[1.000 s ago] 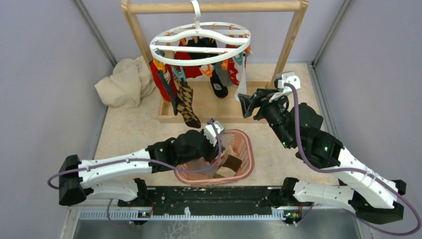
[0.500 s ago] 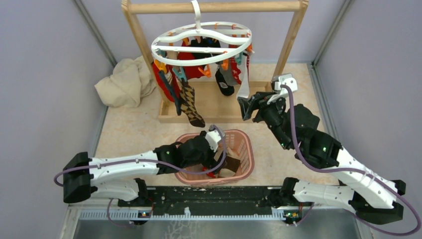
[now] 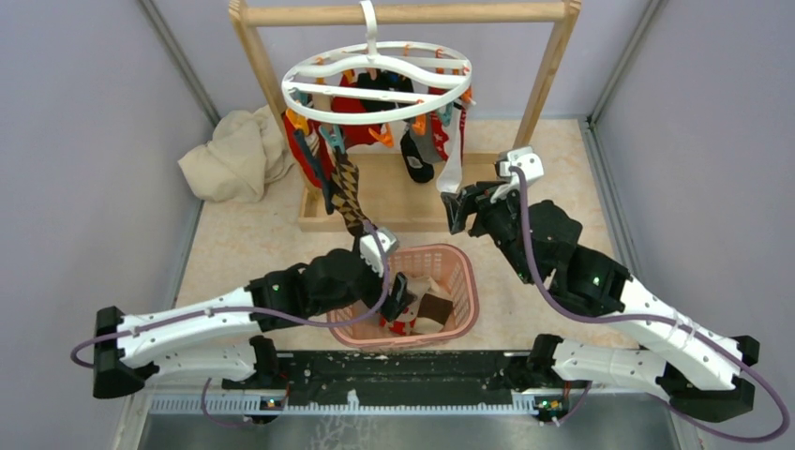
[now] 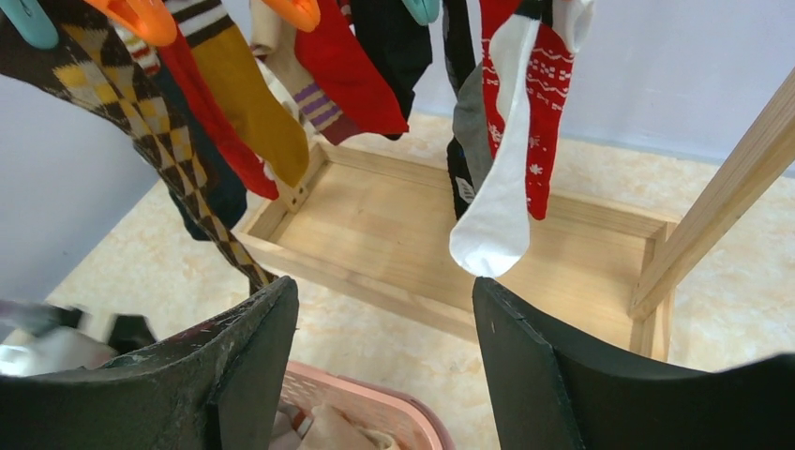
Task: Remove the socks clipped to the hanger
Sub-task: Place the sock in the bin.
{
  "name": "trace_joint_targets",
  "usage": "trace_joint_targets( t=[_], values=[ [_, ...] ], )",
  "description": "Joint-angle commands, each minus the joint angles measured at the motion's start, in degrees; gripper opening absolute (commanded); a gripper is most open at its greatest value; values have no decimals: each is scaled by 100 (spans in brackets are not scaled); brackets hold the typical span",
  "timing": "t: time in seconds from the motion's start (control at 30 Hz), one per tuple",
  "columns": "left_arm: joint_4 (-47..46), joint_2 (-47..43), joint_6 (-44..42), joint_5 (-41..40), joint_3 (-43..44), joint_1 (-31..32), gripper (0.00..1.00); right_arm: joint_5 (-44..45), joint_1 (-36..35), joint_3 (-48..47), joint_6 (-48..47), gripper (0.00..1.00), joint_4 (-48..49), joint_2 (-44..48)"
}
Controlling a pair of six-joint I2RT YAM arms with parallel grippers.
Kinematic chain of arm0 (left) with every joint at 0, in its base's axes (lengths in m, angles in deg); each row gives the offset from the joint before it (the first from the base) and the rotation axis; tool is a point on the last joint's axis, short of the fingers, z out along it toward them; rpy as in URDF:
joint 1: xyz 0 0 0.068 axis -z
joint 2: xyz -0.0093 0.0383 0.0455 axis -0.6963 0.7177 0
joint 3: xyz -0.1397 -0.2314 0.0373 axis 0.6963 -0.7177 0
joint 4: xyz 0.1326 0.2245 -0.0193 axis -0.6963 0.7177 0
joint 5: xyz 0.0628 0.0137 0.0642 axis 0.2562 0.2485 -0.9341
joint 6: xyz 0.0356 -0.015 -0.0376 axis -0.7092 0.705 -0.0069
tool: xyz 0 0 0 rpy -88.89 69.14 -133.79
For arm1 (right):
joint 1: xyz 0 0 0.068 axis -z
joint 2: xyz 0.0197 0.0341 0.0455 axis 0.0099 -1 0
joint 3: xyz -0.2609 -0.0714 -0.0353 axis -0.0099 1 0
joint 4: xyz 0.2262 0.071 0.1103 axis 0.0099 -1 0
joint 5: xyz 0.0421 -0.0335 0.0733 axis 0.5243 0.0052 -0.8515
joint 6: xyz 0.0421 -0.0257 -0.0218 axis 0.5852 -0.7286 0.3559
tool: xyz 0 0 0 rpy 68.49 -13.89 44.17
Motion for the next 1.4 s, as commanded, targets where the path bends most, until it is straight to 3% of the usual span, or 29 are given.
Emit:
trace_joint_targets(
  t=[0.0, 0.23, 0.4, 0.6, 0.87, 1.17, 1.37],
  values=[
    [67, -617, 71, -261, 198, -1, 99, -68, 10, 69, 55, 69, 292, -56],
    [247, -1373, 286, -1544, -64, -1, 99, -356, 31, 221, 96, 70, 588, -344],
    [690, -1424, 511, -2299, -80, -66, 99, -717, 49, 342, 94, 70, 992, -649],
    [475, -1133, 311, -1801, -234, -643, 99, -1058, 74, 293, -85, 70, 1416, -1140],
    [-228, -1482, 99, -61, -695, -2416, 99, -1260, 182, 257, -269, 69, 1988, -1576],
    [-113, -1255, 489, -328, -378, -2862, 99, -1844, 191, 266, -359, 68, 2820, -1976],
    [508, -1355, 675, -473, -259, -3283, 99, -2366, 193, 349, -386, 67, 3433, -2132]
  ],
)
